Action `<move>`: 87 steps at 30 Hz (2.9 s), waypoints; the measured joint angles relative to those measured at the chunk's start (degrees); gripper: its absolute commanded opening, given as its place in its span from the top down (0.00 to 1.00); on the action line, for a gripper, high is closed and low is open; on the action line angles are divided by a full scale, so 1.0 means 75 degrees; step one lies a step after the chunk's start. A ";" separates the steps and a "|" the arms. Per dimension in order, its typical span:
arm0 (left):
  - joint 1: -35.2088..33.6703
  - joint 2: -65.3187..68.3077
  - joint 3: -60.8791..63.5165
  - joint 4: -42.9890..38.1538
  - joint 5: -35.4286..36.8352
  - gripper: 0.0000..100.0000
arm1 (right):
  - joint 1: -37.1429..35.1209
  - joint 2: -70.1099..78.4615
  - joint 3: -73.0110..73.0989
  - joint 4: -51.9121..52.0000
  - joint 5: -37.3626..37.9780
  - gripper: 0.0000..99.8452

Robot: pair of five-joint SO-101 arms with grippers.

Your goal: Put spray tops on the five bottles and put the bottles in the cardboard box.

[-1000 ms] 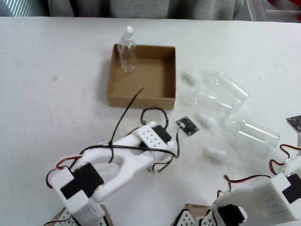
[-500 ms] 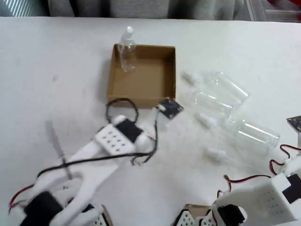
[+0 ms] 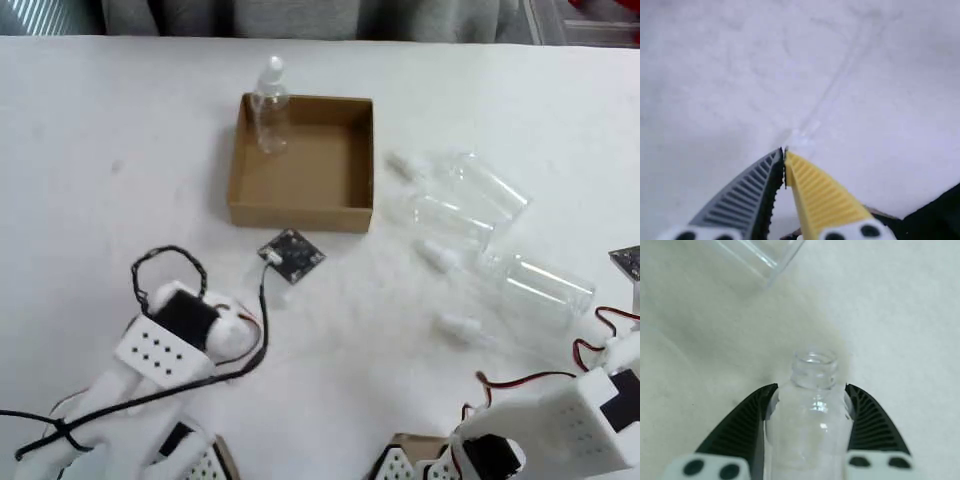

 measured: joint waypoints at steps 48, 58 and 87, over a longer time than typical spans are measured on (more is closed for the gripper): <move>-0.1360 0.4044 0.0563 -0.1348 -0.4056 0.98 | -0.0152 0.0000 0.0000 0.0000 0.0000 0.92; -0.2075 0.4044 0.0621 -0.2614 -0.3130 0.98 | -0.0152 0.0000 0.0000 0.0000 0.0000 0.92; -0.3130 0.4044 -0.0797 -0.2356 -0.2051 0.98 | -0.0152 0.0000 0.0000 0.0000 0.0000 0.92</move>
